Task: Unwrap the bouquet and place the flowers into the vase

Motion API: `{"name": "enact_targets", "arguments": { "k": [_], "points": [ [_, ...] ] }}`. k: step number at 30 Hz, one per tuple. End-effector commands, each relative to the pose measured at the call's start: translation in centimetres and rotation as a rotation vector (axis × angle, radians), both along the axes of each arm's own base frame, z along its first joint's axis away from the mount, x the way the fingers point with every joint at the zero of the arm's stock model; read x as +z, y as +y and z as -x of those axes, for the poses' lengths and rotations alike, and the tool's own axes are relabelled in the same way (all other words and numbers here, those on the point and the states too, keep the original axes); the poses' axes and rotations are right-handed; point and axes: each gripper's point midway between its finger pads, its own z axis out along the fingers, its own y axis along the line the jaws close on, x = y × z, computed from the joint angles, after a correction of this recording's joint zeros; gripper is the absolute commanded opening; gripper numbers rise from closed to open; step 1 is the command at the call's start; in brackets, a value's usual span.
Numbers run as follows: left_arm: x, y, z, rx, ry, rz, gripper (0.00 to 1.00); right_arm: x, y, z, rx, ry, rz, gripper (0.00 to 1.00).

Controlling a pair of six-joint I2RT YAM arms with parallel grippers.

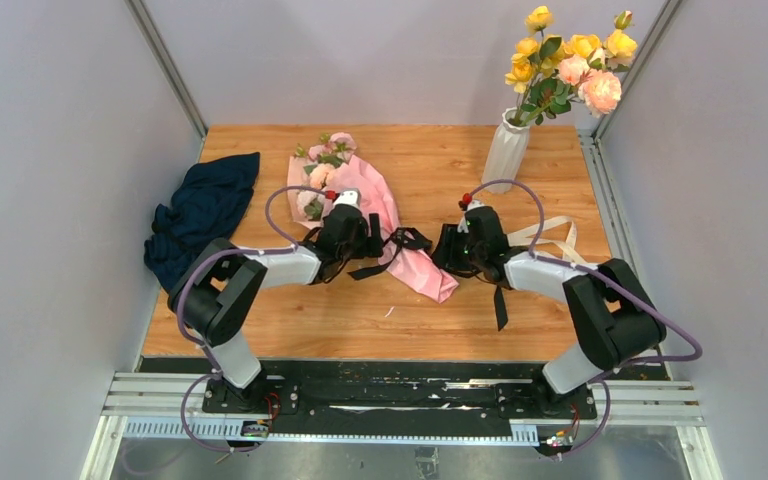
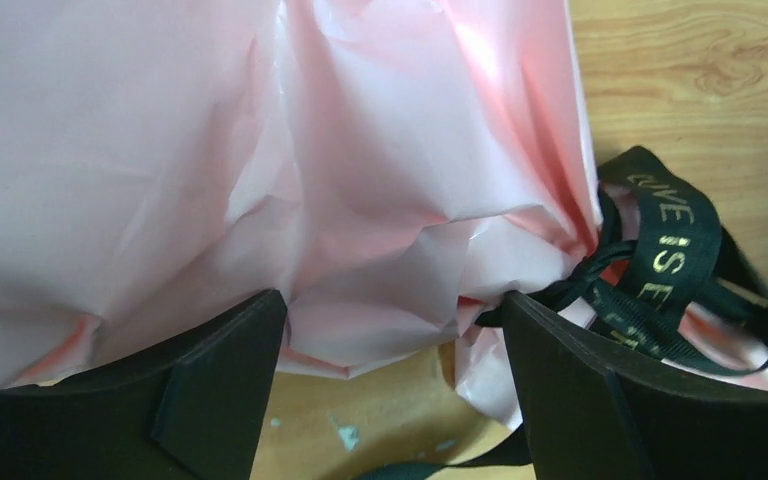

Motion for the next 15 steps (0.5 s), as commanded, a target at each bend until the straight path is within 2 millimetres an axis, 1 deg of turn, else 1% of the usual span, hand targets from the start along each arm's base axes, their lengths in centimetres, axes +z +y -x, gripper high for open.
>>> {"name": "enact_targets", "arguments": {
  "k": [1, 5, 8, 11, 13, 15],
  "points": [
    [1.1, -1.2, -2.3, -0.011, -0.057, -0.016, 0.87, 0.7, 3.4, 0.5, 0.068, -0.045, 0.006, 0.52],
    [1.7, -1.9, -3.7, -0.030, -0.076, -0.044, 0.88, 0.1, 5.8, 2.3, 0.129, -0.036, 0.008, 0.52],
    [3.0, -2.2, -5.3, -0.029, -0.108, -0.073, 0.88, -0.8, 7.5, 3.7, 0.168, -0.017, 0.005, 0.52],
    [3.8, -2.4, -6.4, -0.033, -0.121, -0.071, 0.88, -1.3, 9.3, 4.8, 0.209, -0.005, -0.008, 0.52],
    [4.4, -2.5, -6.7, -0.038, -0.127, -0.063, 0.88, -1.5, 9.7, 5.1, 0.215, -0.002, 0.007, 0.52],
    [5.2, -2.2, -6.4, -0.040, -0.134, -0.068, 0.88, -1.3, 9.5, 5.0, 0.209, -0.009, 0.016, 0.52]
  ]
}}
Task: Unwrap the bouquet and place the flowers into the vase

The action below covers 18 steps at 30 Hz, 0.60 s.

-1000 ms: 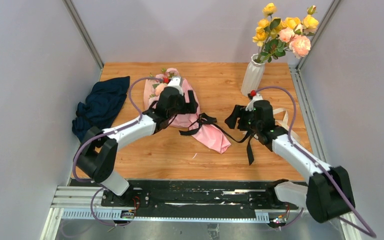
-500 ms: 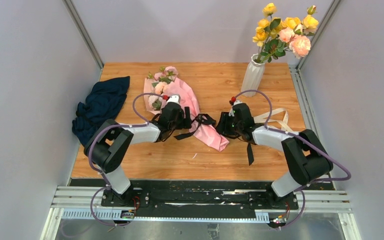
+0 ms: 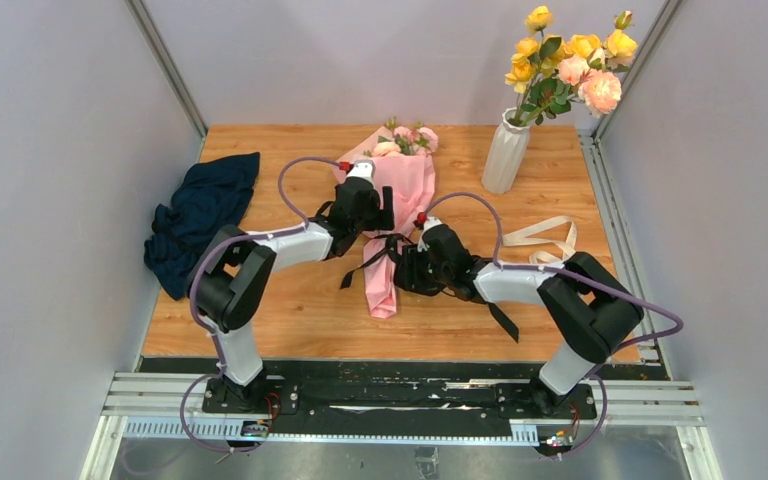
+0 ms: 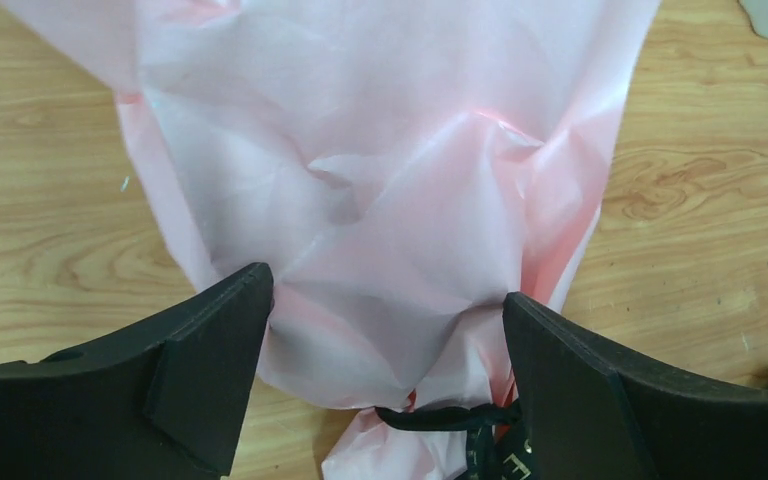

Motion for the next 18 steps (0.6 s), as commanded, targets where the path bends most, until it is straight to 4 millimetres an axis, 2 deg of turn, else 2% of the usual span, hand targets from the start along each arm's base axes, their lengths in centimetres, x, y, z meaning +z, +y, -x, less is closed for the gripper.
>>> {"name": "enact_targets", "arguments": {
  "k": [1, 4, 6, 8, 10, 13, 15, 18],
  "points": [
    [2.3, 0.7, 0.1, -0.009, -0.033, -0.021, 0.89, 0.7, 0.4, 0.0, -0.010, -0.018, 0.015, 0.52],
    [3.8, 2.4, 1.8, -0.010, -0.052, -0.061, 0.89, 2.9, -0.4, -0.4, -0.034, -0.067, 0.005, 0.52],
    [4.1, 4.2, 3.1, 0.011, -0.048, -0.116, 0.89, 4.8, -0.8, -0.7, -0.041, -0.103, -0.016, 0.52],
    [3.4, 6.3, 4.4, 0.040, -0.026, -0.193, 0.89, 6.7, -0.9, -0.8, -0.040, -0.137, -0.036, 0.53],
    [2.1, 7.1, 6.2, -0.032, 0.031, -0.272, 0.90, 7.9, -1.1, -0.9, -0.035, -0.155, -0.056, 0.53],
    [0.9, 6.8, 8.9, -0.201, 0.116, -0.338, 0.99, 8.8, -1.2, -1.0, -0.023, -0.172, -0.062, 0.53],
    [1.1, 6.6, 10.5, -0.272, 0.113, -0.371, 1.00, 8.9, -1.2, -1.1, -0.015, -0.171, -0.062, 0.54],
    [1.2, 7.7, 12.7, -0.312, 0.095, -0.441, 1.00, 8.6, -1.2, -1.1, 0.000, -0.162, -0.064, 0.54]
  ]
}}
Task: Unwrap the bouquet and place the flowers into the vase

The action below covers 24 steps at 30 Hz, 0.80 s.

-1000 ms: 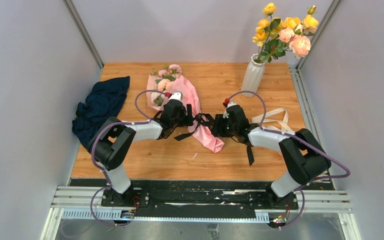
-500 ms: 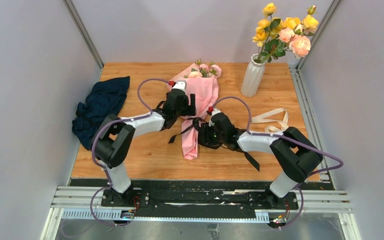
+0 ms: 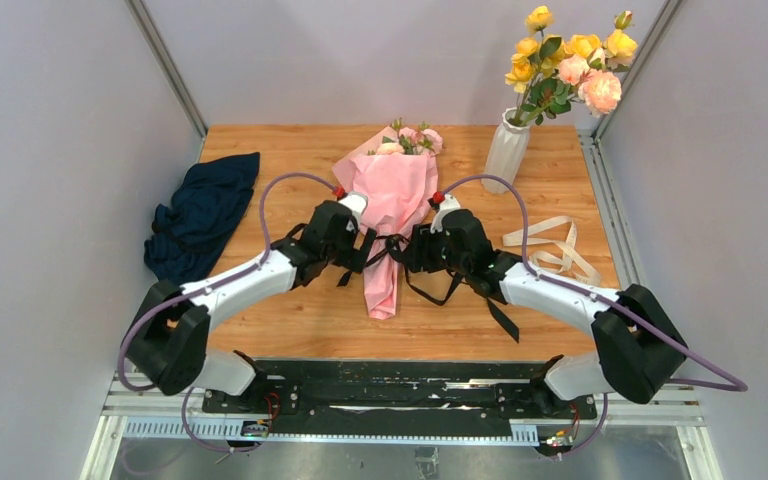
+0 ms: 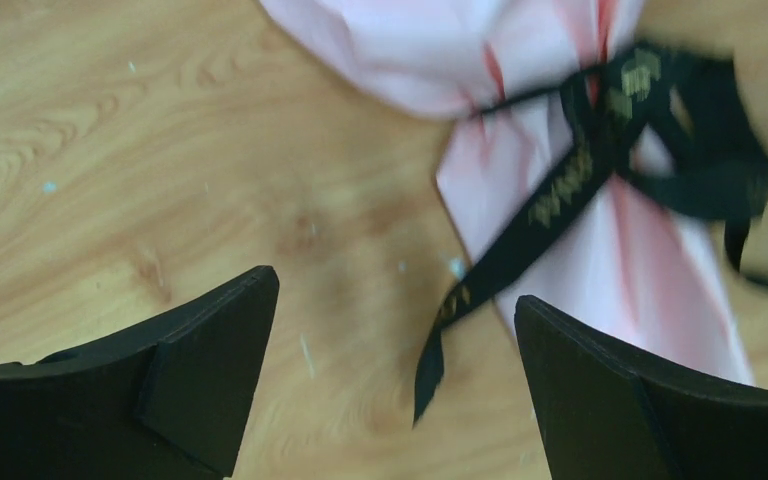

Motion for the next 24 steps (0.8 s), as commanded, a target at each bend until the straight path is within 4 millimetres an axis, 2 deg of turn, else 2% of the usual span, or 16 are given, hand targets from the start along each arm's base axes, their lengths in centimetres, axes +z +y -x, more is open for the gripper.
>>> {"name": "enact_targets", "arguments": {
  "k": [1, 3, 5, 7, 12, 18, 24],
  "points": [
    [-0.5, 1.6, 4.5, -0.144, 0.040, -0.138, 1.00, -0.7, -0.5, 0.1, 0.025, 0.024, 0.033, 0.54],
    [-0.7, 1.4, 5.9, -0.197, 0.025, -0.126, 1.00, -0.9, -0.4, 0.2, 0.031, 0.028, 0.029, 0.54],
    [-0.6, -0.3, 6.8, -0.283, -0.015, -0.104, 0.99, -1.0, -0.4, 0.3, 0.034, 0.033, 0.017, 0.54],
    [-1.2, -0.5, 7.4, -0.298, 0.000, -0.160, 0.99, -1.0, -0.4, 0.6, 0.043, 0.036, 0.013, 0.54],
    [-3.3, 0.9, 6.8, -0.242, 0.050, -0.302, 0.96, -0.7, -0.8, 0.6, 0.039, 0.015, 0.020, 0.54],
    [-3.3, 0.6, 5.7, -0.217, 0.029, -0.310, 0.92, -0.5, -0.8, 0.5, 0.044, 0.013, 0.018, 0.54],
    [-4.5, -0.4, 4.7, -0.231, 0.055, -0.343, 0.90, -0.9, -1.4, 0.3, 0.029, 0.005, 0.043, 0.54]
  ]
}}
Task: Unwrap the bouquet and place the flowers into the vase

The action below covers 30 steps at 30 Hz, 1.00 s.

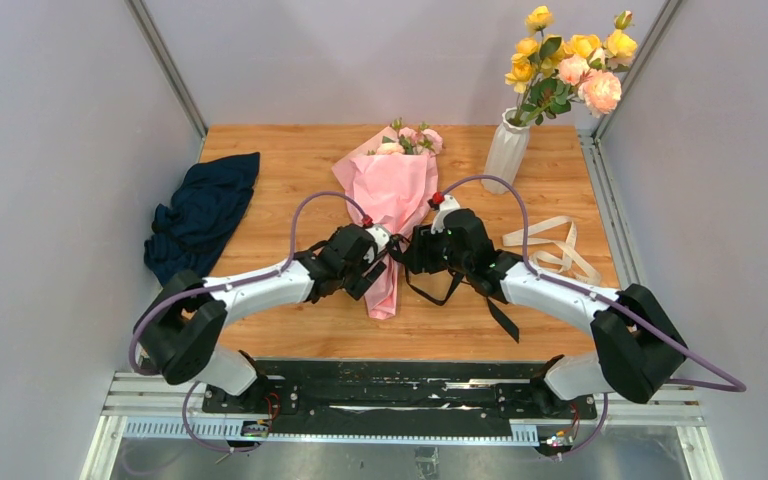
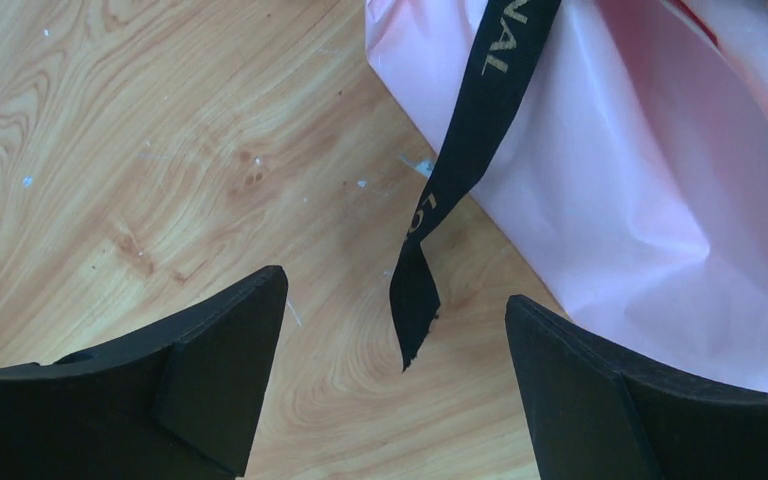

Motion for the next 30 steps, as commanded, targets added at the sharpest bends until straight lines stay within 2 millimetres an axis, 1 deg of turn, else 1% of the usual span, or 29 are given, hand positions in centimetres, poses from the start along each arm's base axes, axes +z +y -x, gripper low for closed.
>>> {"name": "enact_targets", "arguments": {
  "k": [1, 3, 5, 8, 9, 10, 11, 15, 18, 19, 20, 22, 24, 28, 30],
  "points": [
    [0.0, -1.2, -1.3, -0.014, -0.011, -0.015, 0.88, -0.4, -1.2, 0.0, -0.012, -0.010, 0.037, 0.54],
    [-0.4, -1.5, -1.4, -0.019, 0.007, -0.023, 0.85, -0.4, -1.4, 0.0, -0.017, -0.011, 0.039, 0.54],
    [-0.6, -2.0, -1.5, -0.025, 0.019, -0.013, 0.80, -0.4, -1.6, 0.0, -0.020, -0.011, 0.045, 0.54],
    [-1.1, -2.3, -1.5, -0.026, 0.041, -0.010, 0.52, -0.5, -1.9, -0.1, -0.028, -0.012, 0.046, 0.54],
    [-1.2, -2.3, -1.5, -0.018, 0.045, -0.018, 0.36, -0.4, -2.0, 0.0, -0.029, -0.014, 0.046, 0.54],
    [-1.3, -2.1, -1.7, -0.004, 0.040, -0.024, 0.13, -0.3, -2.0, -0.1, -0.031, -0.016, 0.045, 0.54],
    [-1.3, -2.1, -1.7, 0.000, 0.038, -0.021, 0.00, -0.2, -2.2, -0.1, -0.033, -0.020, 0.045, 0.54],
    [-0.9, -2.4, -1.6, -0.004, 0.038, 0.002, 0.00, 0.6, -2.3, -0.2, -0.040, -0.036, 0.037, 0.54],
    [-0.1, -2.0, -1.5, 0.008, 0.019, 0.009, 0.00, 1.2, -2.3, -0.2, -0.044, -0.047, 0.029, 0.54],
    [0.6, -1.9, -1.5, 0.011, 0.004, 0.022, 0.00, 1.4, -2.3, -0.3, -0.045, -0.050, 0.028, 0.54],
    [0.8, -1.8, -1.3, 0.011, 0.003, 0.027, 0.00, 1.5, -2.3, -0.3, -0.044, -0.053, 0.027, 0.54],
    [1.9, -1.6, -1.1, 0.015, -0.013, 0.047, 0.00, 1.6, -2.3, -0.3, -0.044, -0.054, 0.028, 0.54],
    [3.3, -1.1, -1.0, 0.034, -0.042, 0.061, 0.00, 1.6, -2.3, -0.4, -0.047, -0.052, 0.028, 0.54],
    [5.9, 0.4, -0.7, 0.098, -0.095, 0.079, 0.00, 2.1, -1.8, -0.6, -0.039, -0.057, 0.009, 0.54],
    [6.5, 1.1, -0.3, 0.121, -0.101, 0.073, 0.00, 2.2, -1.1, -1.0, -0.025, -0.061, -0.009, 0.54]
  ]
}}
